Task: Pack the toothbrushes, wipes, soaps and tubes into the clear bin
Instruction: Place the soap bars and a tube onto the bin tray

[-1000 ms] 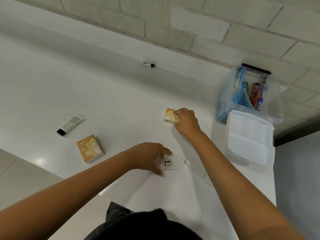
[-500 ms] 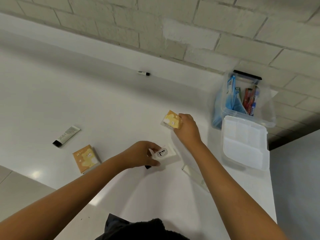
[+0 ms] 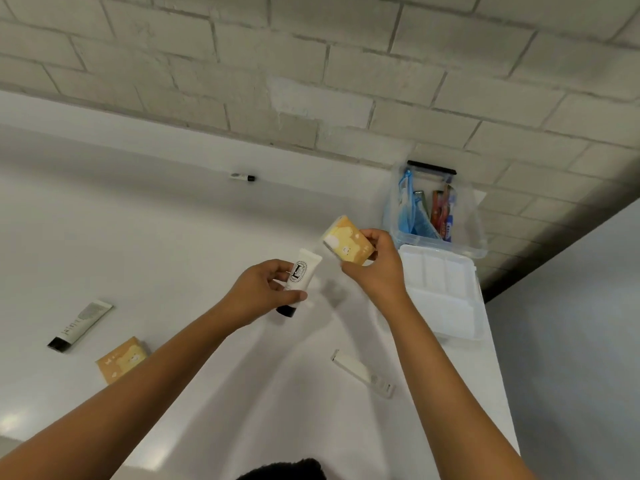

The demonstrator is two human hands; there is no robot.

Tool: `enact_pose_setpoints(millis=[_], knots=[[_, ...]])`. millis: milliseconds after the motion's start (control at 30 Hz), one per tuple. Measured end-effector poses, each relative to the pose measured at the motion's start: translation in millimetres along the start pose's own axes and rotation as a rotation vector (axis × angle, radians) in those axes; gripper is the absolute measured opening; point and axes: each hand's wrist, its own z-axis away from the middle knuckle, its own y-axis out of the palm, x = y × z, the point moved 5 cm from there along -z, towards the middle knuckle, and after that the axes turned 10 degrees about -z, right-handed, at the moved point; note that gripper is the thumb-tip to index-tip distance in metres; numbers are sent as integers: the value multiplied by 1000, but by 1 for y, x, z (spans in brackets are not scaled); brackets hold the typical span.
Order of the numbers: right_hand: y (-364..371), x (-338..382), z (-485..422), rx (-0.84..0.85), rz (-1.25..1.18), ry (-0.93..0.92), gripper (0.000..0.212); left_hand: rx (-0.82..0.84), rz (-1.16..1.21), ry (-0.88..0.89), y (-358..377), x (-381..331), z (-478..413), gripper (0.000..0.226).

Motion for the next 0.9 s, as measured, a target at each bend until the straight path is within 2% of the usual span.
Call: enact_pose_setpoints(millis=[133, 300, 467, 900], knots=[[-35, 11, 6, -58, -54, -18, 52, -8, 38, 35, 6, -20, -8, 43], [-84, 14, 24, -141, 53, -71, 46, 41, 48, 93, 22, -42, -18, 41], [-127, 0, 43, -232, 174, 12, 49, 102, 57, 136, 39, -60, -25, 41], [-151, -34, 65, -207, 393, 130, 41, 168, 12, 166, 62, -82, -26, 42]])
